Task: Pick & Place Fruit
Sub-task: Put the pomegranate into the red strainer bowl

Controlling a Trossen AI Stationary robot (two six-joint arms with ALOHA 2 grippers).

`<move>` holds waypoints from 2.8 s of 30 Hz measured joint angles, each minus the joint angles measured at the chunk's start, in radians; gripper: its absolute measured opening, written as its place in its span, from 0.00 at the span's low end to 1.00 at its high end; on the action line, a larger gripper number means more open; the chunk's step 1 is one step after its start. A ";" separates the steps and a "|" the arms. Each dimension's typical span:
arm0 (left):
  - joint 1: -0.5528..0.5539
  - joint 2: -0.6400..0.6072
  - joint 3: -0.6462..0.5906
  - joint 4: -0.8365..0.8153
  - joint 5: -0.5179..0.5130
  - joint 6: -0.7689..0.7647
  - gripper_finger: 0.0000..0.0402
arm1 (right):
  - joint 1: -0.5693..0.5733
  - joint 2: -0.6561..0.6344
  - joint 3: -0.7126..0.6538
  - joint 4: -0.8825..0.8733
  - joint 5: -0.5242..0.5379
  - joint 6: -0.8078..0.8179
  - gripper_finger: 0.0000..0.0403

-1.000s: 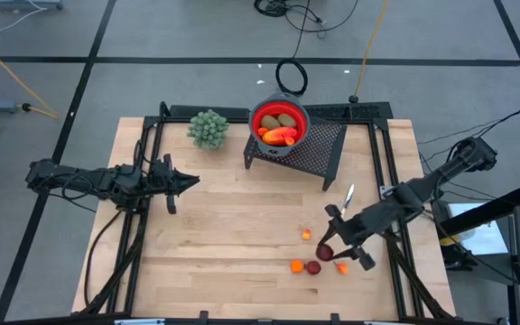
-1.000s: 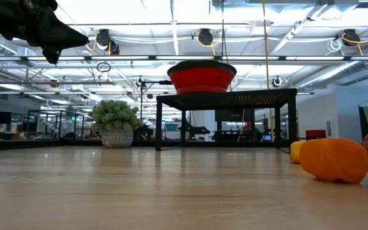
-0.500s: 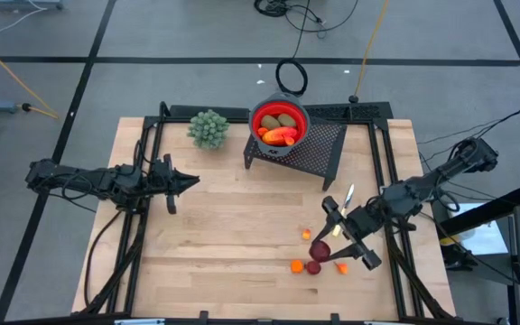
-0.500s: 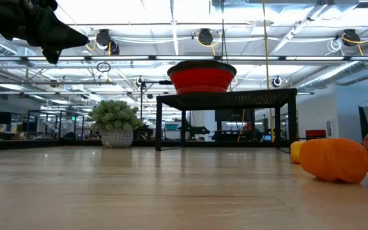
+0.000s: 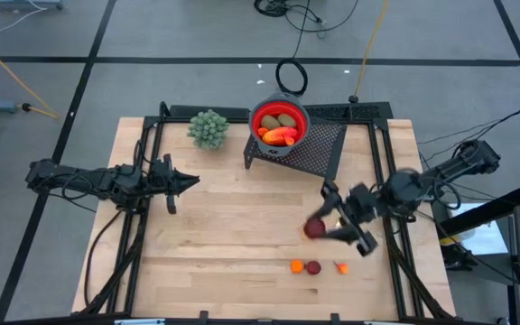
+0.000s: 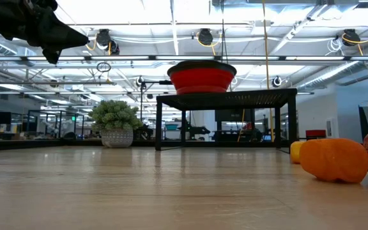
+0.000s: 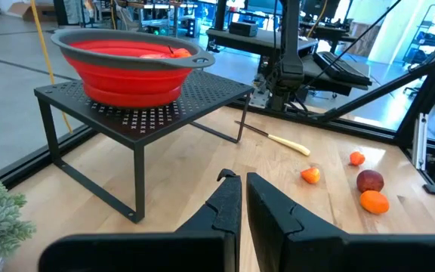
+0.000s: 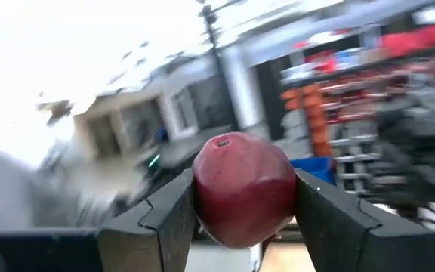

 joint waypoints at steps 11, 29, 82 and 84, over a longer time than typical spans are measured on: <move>0.000 0.000 0.000 0.000 0.000 0.000 0.05 | -0.113 0.001 0.000 0.030 0.378 0.437 0.49; 0.000 0.000 0.000 0.000 0.000 -0.001 0.05 | -0.208 0.001 0.000 0.018 0.421 0.749 0.49; 0.000 0.000 0.000 0.000 -0.001 0.000 0.05 | -0.899 0.323 0.268 -0.460 -0.017 -0.299 0.49; 0.000 0.000 0.000 -0.001 -0.001 0.000 0.05 | -0.909 0.351 0.271 -0.468 -0.026 -0.301 0.49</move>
